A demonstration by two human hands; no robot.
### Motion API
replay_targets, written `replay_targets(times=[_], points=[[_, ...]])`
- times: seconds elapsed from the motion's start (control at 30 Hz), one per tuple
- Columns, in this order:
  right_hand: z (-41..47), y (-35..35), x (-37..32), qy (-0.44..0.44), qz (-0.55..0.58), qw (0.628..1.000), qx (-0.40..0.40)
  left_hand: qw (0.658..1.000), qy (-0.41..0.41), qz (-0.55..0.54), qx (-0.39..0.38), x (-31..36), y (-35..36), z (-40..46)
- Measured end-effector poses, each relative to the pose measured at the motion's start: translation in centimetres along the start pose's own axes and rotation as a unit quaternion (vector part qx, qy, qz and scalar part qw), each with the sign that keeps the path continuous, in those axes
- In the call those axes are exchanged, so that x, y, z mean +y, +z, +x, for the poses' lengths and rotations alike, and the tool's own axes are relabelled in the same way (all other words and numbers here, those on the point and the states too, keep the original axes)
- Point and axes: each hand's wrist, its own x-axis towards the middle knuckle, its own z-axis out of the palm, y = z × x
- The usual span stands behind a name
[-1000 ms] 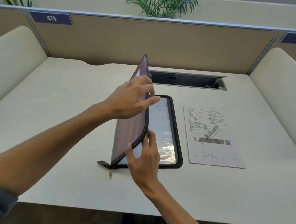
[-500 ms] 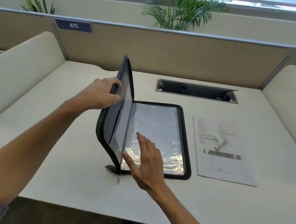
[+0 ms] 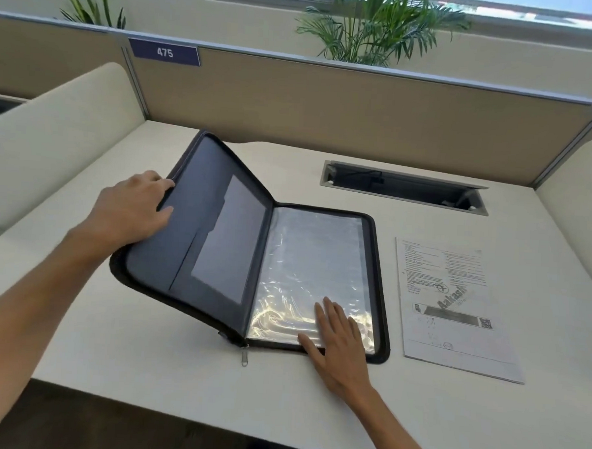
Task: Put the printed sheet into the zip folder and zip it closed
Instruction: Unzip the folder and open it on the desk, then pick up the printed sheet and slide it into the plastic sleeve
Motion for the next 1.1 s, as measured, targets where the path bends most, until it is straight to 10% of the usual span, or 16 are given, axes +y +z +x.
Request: replay_targets(times=[0.4,0.83,1.1], points=[[-1.1,0.2,0.7,0.0,0.0,1.0,0.012,0.976,-0.143,-0.05,-0.158,-3.3,9.8,-1.9],[-0.4,-0.7,1.3,0.008,0.056,0.998,0.027,0.958,-0.217,-0.1,-0.157,-1.4,15.7,-2.8],[2.0,-4.1,3.5,0.053,0.125,0.985,0.104,0.997,-0.067,-0.016,-0.036,4.9,17.0,-2.7]])
